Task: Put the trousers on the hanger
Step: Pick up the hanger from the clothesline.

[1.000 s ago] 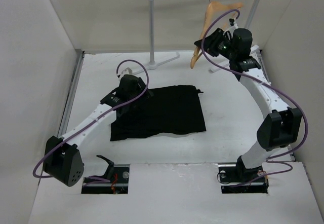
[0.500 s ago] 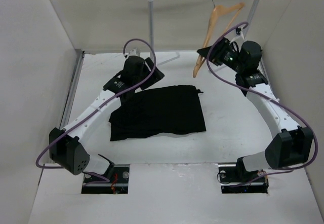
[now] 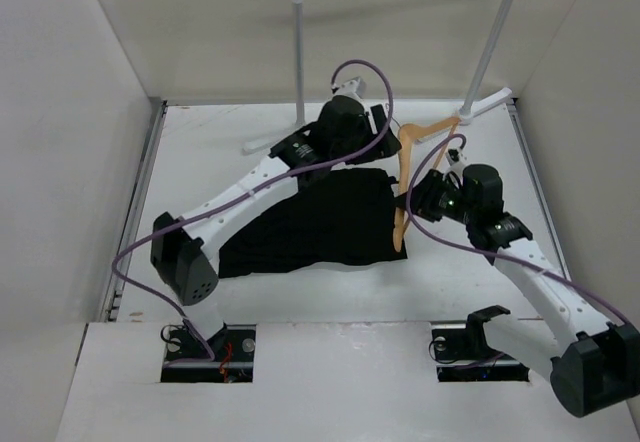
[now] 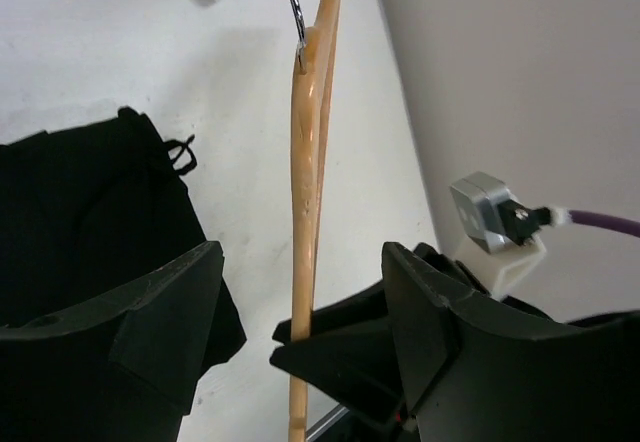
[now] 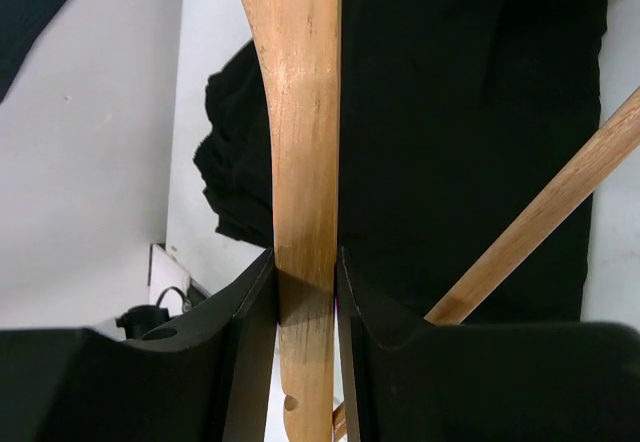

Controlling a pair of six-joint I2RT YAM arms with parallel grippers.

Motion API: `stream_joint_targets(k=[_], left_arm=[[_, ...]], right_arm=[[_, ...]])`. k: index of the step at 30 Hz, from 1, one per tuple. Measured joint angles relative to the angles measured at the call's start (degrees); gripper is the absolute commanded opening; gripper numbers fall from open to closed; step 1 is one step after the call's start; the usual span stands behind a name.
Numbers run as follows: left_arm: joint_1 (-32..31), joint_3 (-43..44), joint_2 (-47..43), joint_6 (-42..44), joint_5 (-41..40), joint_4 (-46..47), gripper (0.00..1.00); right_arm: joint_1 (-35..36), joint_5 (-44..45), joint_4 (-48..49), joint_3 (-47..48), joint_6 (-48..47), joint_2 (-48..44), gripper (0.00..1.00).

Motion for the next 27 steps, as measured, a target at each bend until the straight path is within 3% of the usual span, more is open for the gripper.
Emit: stream_joint_targets(k=[6, 10, 12, 15, 18, 22, 25, 26, 27], left_arm=[[-2.16, 4.07, 8.90, 1.27, -0.35, -2.14, 0.62], [-2.67, 6.75, 13.46, 1.53, -1.53, -2.10, 0.56], [-2.93, 7.10, 14.53, 1.49, -2.21, -1.95, 0.46], [-3.52, 7.10, 15.10, 1.11, -2.54, -1.73, 0.18], [-4.42, 7.02, 15.12, 0.28, -3.43, -1.20, 0.06], [-6.23, 2.86, 13.66, -1.57, -6.51, 2.12, 0.01], [-7.23, -3.19, 11.06, -3.58, -9.81, 3.26, 0.00], [-7.65, -5.01, 10.32, -4.39, -11.02, 3.74, 0.00], [-7.98, -7.08, 9.55, -5.31, -12.48, 4.57, 0.00]], right_arm=[[1.16, 0.81, -1.90, -3.96, -0.17, -5.25, 0.12], [2.49, 1.36, -3.17, -4.26, -0.20, -6.47, 0.12], [3.39, 1.75, -3.78, -4.70, -0.17, -7.04, 0.12], [4.26, 2.23, -5.33, -5.62, -0.13, -7.91, 0.13], [4.24, 2.60, -7.04, -6.51, 0.42, -9.27, 0.22], [2.62, 3.96, -12.33, -6.54, 0.28, -13.70, 0.51], [-0.33, 5.25, -16.81, -5.77, -0.61, -16.63, 0.53], [-1.49, 5.62, -17.99, -5.27, -0.79, -17.00, 0.52], [-2.73, 6.08, -18.93, -4.72, -0.87, -17.03, 0.44]])
